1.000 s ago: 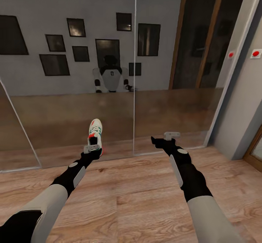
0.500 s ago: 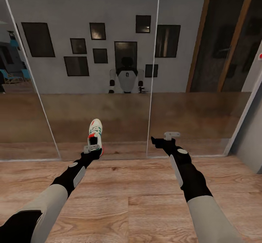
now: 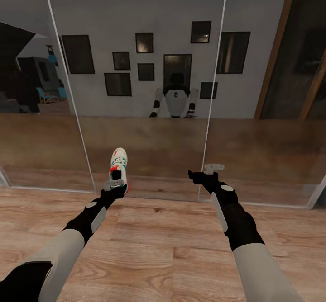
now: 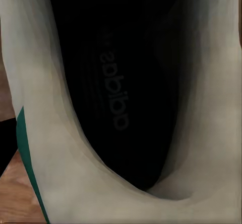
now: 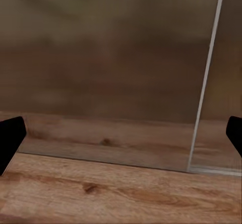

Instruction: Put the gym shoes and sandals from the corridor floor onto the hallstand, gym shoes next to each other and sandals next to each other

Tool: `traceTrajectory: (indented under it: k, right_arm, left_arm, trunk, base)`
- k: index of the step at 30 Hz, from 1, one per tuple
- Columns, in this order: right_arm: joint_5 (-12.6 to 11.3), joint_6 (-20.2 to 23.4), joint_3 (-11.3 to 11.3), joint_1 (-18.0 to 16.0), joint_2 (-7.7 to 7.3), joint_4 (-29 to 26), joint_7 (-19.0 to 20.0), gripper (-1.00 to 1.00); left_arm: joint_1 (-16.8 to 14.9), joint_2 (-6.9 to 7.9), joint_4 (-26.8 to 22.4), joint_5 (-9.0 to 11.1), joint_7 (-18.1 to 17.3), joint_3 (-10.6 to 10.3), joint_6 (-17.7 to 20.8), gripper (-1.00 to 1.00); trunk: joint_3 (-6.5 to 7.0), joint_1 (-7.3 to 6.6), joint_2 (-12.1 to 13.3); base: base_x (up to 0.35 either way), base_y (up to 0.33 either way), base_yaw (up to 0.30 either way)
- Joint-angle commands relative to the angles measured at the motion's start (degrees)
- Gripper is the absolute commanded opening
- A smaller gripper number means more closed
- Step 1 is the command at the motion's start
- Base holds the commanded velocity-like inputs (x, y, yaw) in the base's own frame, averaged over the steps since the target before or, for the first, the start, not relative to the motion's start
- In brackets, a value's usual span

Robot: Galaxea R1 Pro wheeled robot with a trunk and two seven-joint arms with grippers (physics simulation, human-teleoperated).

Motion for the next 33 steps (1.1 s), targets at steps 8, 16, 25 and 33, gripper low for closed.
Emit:
traceTrajectory:
  k: [8,16,25,33]
  right_arm:
    - [0.0,0.3,-0.1,0.0,0.02,-0.1,0.1,1.00]
    - [0.0,0.3,-0.1,0.0,0.01,-0.1,0.2,1.00]
    - [0.0,0.3,-0.1,0.0,0.01,-0.1,0.2,1.00]
    - [0.0,0.3,-0.1,0.0,0.01,-0.1,0.2,1.00]
  left_arm:
    - [0.0,0.02,0.1,0.5,-0.4,0.2,-0.1,-1.00]
    - [0.0,0.00,0.1,0.5,-0.4,0.2,-0.1,-1.00]
    - [-0.1,0.04,0.1,0.6,-0.4,0.2,-0.1,-1.00]
    - [0.0,-0.01,0.1,0.6,-0.4,0.2,-0.1,-1.00]
  trunk:
    - [0.35,-0.01,0.0]
    - [0.75,-0.01,0.0]
    - [1.20,-0.01,0.0]
    - [1.61,-0.01,0.0]
  base:
    - [0.000,0.000,0.271]
    - [0.000,0.000,0.271]
    - [0.023,0.000,0.271]
    - [0.195,0.105,0.271]
